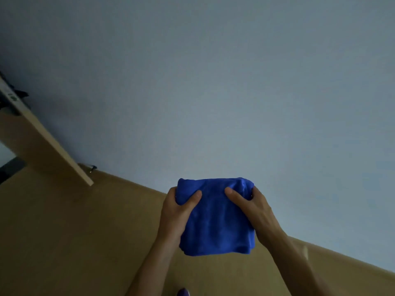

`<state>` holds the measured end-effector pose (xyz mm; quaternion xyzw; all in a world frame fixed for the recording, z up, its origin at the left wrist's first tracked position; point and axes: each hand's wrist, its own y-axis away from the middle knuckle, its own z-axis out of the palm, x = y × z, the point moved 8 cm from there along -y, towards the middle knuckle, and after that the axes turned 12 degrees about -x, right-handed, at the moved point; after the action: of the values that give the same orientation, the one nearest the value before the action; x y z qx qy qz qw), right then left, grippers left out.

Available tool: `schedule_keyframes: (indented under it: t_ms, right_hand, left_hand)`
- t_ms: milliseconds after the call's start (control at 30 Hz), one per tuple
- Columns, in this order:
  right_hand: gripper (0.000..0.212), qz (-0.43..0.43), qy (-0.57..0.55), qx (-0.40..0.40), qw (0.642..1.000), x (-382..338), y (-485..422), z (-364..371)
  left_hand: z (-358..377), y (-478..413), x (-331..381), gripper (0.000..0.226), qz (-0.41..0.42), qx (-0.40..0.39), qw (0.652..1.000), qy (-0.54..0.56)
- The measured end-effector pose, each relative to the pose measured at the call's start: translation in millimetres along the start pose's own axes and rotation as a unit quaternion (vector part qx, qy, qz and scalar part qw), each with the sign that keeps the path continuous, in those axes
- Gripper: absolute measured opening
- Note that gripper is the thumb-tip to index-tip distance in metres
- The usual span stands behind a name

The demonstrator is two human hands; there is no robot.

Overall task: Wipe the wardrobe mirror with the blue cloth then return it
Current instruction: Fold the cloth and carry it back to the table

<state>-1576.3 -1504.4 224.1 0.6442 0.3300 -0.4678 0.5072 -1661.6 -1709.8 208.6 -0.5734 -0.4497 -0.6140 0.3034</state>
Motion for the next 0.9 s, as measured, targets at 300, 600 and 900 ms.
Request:
schedule_keyframes:
  t_ms: [300,600,900]
  right_hand:
    - [0.032,0.025,-0.042,0.214,0.976,32,30,-129]
    - [0.025,0.029,-0.131,0.399,0.907,64,80,-197]
    - [0.021,0.027,-0.196,0.527,0.826,100,167,-242]
  left_hand:
    - [145,-73,8,0.029,-0.026,-0.198,0.978,-0.054]
    - [264,-105,28,0.044,-0.017,-0.395,0.914,-0.085]
    - [382,-63,22,0.044,-0.031,-0.531,0.842,-0.09]
